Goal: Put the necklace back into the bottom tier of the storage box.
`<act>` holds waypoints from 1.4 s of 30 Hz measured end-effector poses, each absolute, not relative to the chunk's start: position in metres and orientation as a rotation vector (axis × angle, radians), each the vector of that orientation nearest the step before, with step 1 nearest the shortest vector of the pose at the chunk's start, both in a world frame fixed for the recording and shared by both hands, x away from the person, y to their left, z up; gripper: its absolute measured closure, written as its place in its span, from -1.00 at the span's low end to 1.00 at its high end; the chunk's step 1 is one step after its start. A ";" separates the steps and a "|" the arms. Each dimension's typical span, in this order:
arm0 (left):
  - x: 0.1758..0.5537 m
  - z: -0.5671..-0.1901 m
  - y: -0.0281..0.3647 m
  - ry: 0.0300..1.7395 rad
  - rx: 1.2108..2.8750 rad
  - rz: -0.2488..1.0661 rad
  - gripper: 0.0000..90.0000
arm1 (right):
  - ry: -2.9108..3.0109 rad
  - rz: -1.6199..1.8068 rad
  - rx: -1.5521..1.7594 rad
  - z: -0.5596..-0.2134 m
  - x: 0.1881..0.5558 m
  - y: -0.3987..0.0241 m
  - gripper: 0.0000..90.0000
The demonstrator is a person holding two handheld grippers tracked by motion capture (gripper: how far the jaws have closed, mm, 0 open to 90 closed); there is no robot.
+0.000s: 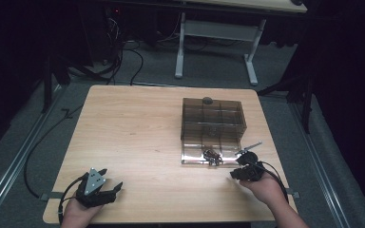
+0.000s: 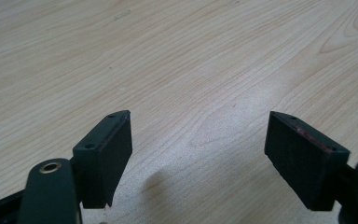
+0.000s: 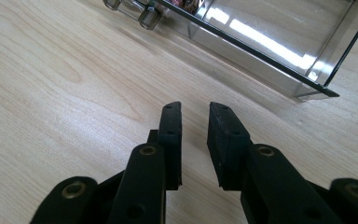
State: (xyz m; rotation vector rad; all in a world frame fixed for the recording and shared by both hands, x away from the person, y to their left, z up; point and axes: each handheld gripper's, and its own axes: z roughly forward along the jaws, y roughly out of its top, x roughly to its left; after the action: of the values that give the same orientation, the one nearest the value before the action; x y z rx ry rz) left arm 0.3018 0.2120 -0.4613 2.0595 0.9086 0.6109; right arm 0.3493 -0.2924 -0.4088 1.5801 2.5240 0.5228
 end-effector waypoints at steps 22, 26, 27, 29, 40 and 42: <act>0.300 -0.461 0.213 0.906 2.036 0.624 -0.49 | 2.230 0.952 1.398 -0.442 0.308 -0.304 0.32; 0.300 -0.461 0.213 0.914 2.026 0.629 -0.50 | 2.163 0.998 1.362 -0.450 0.301 -0.300 0.18; 0.300 -0.461 0.213 0.914 2.025 0.631 -0.50 | 2.148 1.007 1.360 -0.452 0.300 -0.299 0.16; 0.300 -0.461 0.213 0.916 2.021 0.640 -0.50 | 2.108 1.018 1.328 -0.455 0.294 -0.295 0.10; 0.300 -0.461 0.213 0.928 2.023 0.648 -0.51 | 1.964 1.156 1.277 -0.453 0.280 -0.302 0.05; 0.300 -0.461 0.212 0.931 2.025 0.651 -0.51 | 1.956 1.158 1.274 -0.453 0.280 -0.303 0.05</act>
State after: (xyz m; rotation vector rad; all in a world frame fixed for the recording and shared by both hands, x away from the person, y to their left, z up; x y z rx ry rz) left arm 0.3003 0.2122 -0.4610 2.0253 0.9313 0.6511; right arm 0.2799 -0.3026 -0.4526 1.2741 1.9565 1.1584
